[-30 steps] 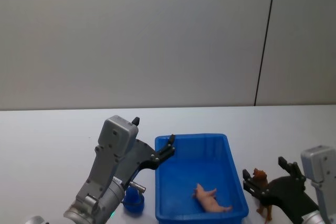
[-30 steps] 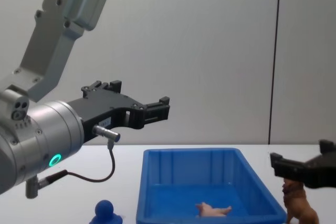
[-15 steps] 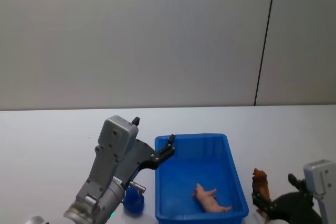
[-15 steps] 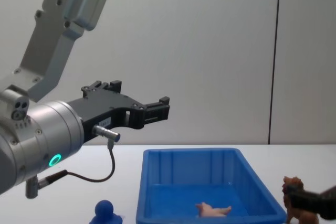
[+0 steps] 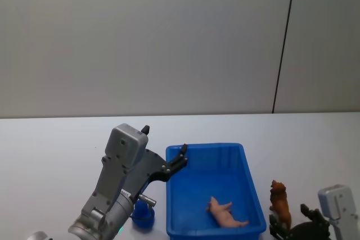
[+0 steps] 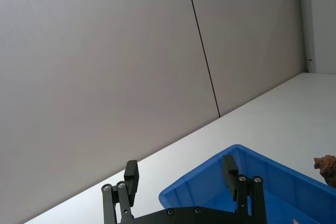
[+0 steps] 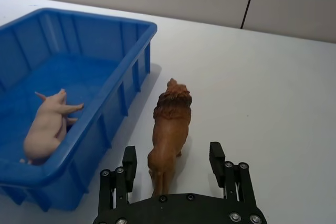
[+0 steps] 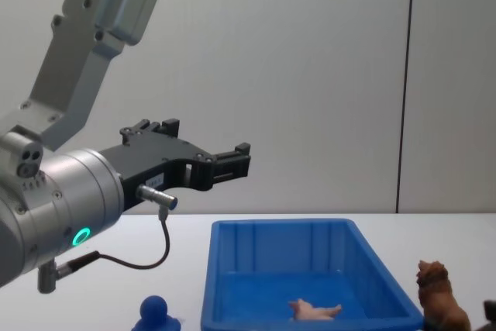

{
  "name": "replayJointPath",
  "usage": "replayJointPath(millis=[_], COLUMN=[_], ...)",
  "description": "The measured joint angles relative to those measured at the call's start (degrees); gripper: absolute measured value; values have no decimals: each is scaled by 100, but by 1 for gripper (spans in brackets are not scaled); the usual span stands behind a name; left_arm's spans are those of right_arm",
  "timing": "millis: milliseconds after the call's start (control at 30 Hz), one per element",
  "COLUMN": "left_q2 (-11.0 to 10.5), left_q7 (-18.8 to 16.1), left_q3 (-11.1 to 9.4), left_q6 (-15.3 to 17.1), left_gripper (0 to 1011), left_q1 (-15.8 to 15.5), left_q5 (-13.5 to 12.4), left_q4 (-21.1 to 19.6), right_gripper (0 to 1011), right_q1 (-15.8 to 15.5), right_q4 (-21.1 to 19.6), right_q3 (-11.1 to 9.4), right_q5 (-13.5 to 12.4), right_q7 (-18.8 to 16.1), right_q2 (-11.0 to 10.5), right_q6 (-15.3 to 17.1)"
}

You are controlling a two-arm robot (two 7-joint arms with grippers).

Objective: Pick up the two dolls from the table and place them into the box.

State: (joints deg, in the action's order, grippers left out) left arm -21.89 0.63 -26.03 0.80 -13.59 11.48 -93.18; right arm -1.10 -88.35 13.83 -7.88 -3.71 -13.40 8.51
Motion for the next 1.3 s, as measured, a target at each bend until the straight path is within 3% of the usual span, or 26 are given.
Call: replayJointPath(millis=[367, 667, 1067, 1300], left_q2=[0, 0, 0, 0], left_q7=[0, 0, 0, 0], left_q3=[0, 0, 0, 0], left_q6=[0, 0, 0, 0], left_gripper=[1001, 1001, 1001, 1001], left_q1=[0, 0, 0, 0], left_q5=[0, 0, 0, 0], left_q4=[0, 0, 0, 0], right_gripper=[543, 276, 270, 270], right_q1=[76, 38, -15, 79], right_q4=[267, 173, -305, -500], right_q3=[16, 10, -35, -37], right_q5=[2, 66, 164, 182], right_q7=[-153, -128, -79, -295], right_q2=[53, 40, -14, 9], right_q6=[-71, -211, -484, -630])
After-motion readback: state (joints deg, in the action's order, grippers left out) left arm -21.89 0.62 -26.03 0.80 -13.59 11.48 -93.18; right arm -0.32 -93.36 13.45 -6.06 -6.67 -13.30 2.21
